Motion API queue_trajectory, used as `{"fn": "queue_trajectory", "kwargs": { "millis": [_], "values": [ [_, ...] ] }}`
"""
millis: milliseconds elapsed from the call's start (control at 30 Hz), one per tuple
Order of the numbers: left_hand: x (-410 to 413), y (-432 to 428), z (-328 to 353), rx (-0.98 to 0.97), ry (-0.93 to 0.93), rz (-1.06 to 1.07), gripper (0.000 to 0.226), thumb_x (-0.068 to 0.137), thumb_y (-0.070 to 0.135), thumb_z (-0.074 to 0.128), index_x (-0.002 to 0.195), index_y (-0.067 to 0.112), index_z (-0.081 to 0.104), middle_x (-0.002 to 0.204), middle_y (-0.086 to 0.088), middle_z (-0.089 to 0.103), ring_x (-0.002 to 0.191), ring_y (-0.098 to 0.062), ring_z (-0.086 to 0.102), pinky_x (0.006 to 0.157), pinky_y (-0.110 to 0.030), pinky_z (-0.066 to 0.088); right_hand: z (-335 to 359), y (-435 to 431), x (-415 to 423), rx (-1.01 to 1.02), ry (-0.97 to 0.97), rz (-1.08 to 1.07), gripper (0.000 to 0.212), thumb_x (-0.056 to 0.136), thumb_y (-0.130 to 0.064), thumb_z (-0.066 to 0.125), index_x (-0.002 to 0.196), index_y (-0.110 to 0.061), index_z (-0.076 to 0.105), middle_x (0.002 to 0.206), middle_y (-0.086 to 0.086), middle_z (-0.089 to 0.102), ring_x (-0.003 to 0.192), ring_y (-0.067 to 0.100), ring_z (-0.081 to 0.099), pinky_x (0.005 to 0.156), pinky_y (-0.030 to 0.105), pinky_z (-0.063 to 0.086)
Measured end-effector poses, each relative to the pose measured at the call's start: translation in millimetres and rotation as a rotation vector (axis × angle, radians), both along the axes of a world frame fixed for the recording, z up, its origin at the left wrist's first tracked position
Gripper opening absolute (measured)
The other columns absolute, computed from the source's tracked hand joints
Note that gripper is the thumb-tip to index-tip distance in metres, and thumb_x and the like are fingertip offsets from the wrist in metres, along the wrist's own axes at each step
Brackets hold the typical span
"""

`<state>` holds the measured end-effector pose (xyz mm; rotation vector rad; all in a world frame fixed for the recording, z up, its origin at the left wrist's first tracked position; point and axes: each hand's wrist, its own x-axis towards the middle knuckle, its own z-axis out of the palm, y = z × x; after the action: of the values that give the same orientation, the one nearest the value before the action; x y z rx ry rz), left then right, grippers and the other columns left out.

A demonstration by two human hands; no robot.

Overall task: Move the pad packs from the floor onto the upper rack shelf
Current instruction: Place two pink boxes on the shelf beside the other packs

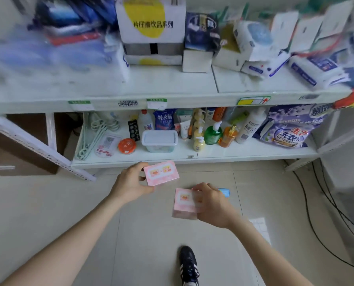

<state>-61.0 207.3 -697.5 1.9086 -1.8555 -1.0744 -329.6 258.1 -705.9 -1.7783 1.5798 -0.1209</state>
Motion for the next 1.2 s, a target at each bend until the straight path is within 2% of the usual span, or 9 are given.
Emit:
{"fn": "queue_trajectory", "kwargs": {
  "millis": [133, 300, 433, 533, 667, 800, 900, 1067, 1200],
  "values": [
    [20, 17, 81, -0.049, -0.006, -0.075, 0.067, 0.055, 0.038, 0.086, 0.116, 0.035, 0.058, 0.109, 0.019, 0.067, 0.094, -0.001, 0.066, 0.087, -0.031, 0.054, 80, 15, 7, -0.018, -0.043, 0.026, 0.063, 0.065, -0.015, 0.071, 0.123, -0.022, 0.049, 0.112, -0.005, 0.052, 0.095, 0.015, 0.05, 0.072, 0.02, 0.038],
    [43, 47, 185, -0.149, -0.058, -0.114, 0.058, 0.061, 0.033, 0.088, 0.109, 0.038, 0.058, 0.1, 0.022, 0.064, 0.086, 0.007, 0.062, 0.074, -0.01, 0.049, 179, 32, 15, -0.101, -0.036, 0.099, 0.07, 0.062, -0.022, 0.078, 0.125, -0.026, 0.049, 0.116, -0.006, 0.055, 0.102, 0.015, 0.054, 0.085, 0.028, 0.049],
    [60, 66, 256, -0.219, -0.049, -0.099, 0.062, 0.054, 0.038, 0.087, 0.111, 0.034, 0.062, 0.104, 0.019, 0.067, 0.086, 0.002, 0.067, 0.082, -0.029, 0.056, 252, 43, 20, -0.196, -0.042, 0.152, 0.07, 0.062, -0.025, 0.082, 0.125, -0.025, 0.051, 0.114, -0.007, 0.059, 0.1, 0.014, 0.056, 0.081, 0.028, 0.05],
    [69, 76, 306, -0.273, -0.079, -0.108, 0.063, 0.056, 0.042, 0.086, 0.114, 0.035, 0.062, 0.105, 0.02, 0.066, 0.091, 0.003, 0.064, 0.083, -0.029, 0.056, 306, 46, 24, -0.265, -0.036, 0.193, 0.067, 0.063, -0.026, 0.081, 0.124, -0.026, 0.052, 0.113, -0.008, 0.059, 0.101, 0.013, 0.057, 0.08, 0.023, 0.049],
    [76, 89, 368, -0.34, -0.08, -0.109, 0.061, 0.062, 0.033, 0.088, 0.116, 0.03, 0.061, 0.109, 0.017, 0.063, 0.087, -0.004, 0.069, 0.083, -0.029, 0.056, 369, 49, 26, -0.303, -0.049, 0.223, 0.063, 0.069, -0.023, 0.08, 0.124, -0.028, 0.049, 0.111, -0.009, 0.057, 0.08, 0.003, 0.057, 0.06, 0.013, 0.049],
    [83, 104, 423, -0.412, -0.101, -0.093, 0.054, 0.065, 0.033, 0.087, 0.113, 0.032, 0.063, 0.107, 0.017, 0.063, 0.089, 0.0, 0.065, 0.083, -0.024, 0.052, 420, 53, 28, -0.421, -0.047, 0.26, 0.06, 0.073, -0.026, 0.078, 0.126, -0.03, 0.049, 0.115, -0.01, 0.057, 0.103, 0.009, 0.056, 0.086, 0.026, 0.051],
    [88, 115, 460, -0.448, -0.084, -0.072, 0.049, 0.067, 0.03, 0.087, 0.111, 0.03, 0.065, 0.102, 0.019, 0.064, 0.088, 0.002, 0.065, 0.086, -0.024, 0.052, 454, 56, 31, -0.47, -0.091, 0.279, 0.063, 0.07, -0.027, 0.082, 0.125, -0.03, 0.051, 0.116, -0.012, 0.057, 0.104, 0.006, 0.054, 0.085, 0.022, 0.048],
    [97, 131, 508, -0.512, -0.031, -0.047, 0.046, 0.069, 0.027, 0.086, 0.11, 0.027, 0.067, 0.106, 0.013, 0.066, 0.078, 0.008, 0.066, 0.075, -0.017, 0.049, 506, 58, 36, -0.537, -0.179, 0.272, 0.06, 0.068, -0.027, 0.084, 0.122, -0.029, 0.057, 0.114, -0.01, 0.061, 0.103, 0.011, 0.059, 0.09, 0.032, 0.052],
    [105, 139, 541, -0.552, -0.03, -0.058, 0.045, 0.07, 0.028, 0.085, 0.111, 0.027, 0.066, 0.108, 0.016, 0.065, 0.079, 0.014, 0.063, 0.077, -0.015, 0.047, 540, 58, 41, -0.569, -0.241, 0.278, 0.058, 0.065, -0.027, 0.085, 0.118, -0.028, 0.062, 0.11, -0.011, 0.064, 0.1, 0.008, 0.061, 0.09, 0.032, 0.053]
  ]
}}
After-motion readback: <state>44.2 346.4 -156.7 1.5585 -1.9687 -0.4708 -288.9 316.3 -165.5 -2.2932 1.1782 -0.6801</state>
